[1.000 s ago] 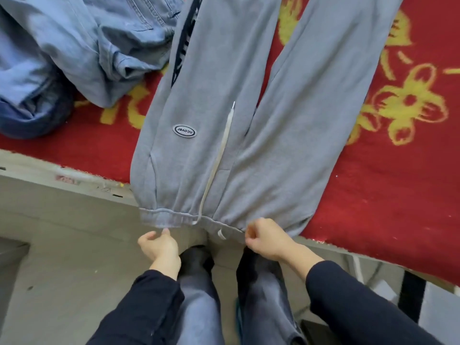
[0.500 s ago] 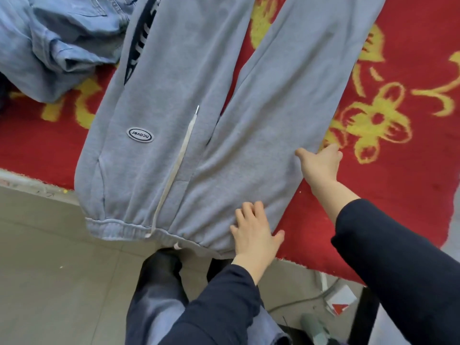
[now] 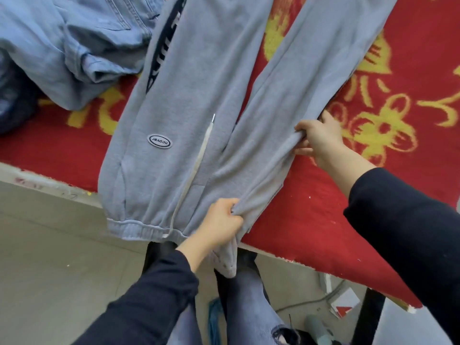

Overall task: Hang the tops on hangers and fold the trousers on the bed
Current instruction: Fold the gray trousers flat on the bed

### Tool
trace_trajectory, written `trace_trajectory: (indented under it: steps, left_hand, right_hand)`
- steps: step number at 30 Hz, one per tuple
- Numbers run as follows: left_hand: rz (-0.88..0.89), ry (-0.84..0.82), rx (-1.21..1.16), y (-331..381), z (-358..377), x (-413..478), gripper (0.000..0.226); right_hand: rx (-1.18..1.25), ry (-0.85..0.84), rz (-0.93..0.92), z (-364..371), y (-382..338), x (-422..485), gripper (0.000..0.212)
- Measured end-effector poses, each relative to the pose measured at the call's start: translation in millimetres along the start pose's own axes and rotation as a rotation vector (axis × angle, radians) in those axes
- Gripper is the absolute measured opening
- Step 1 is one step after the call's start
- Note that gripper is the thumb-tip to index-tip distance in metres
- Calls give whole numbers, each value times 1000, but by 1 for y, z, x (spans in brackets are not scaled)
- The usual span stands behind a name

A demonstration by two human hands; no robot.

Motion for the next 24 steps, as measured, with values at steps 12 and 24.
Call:
trace_trajectory:
  steps: [12, 24]
  left_hand:
    - [-132, 320, 30, -45, -270, 37, 13]
    - [-28, 408, 233, -84, -295, 44, 42]
  right_hand:
    - [-260, -206, -430, 255, -111, -78, 60]
    - [-877, 10, -605, 219, -9, -90, 51]
Point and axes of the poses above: each hand's wrist, its own x-axis towards the middle knuckle, its own z-axis out of the palm, y = z × x, the point moved 5 cm from there along x, towards the middle knuckle, and after that the axes turned 9 degrees about y, right-handed, at the moved point
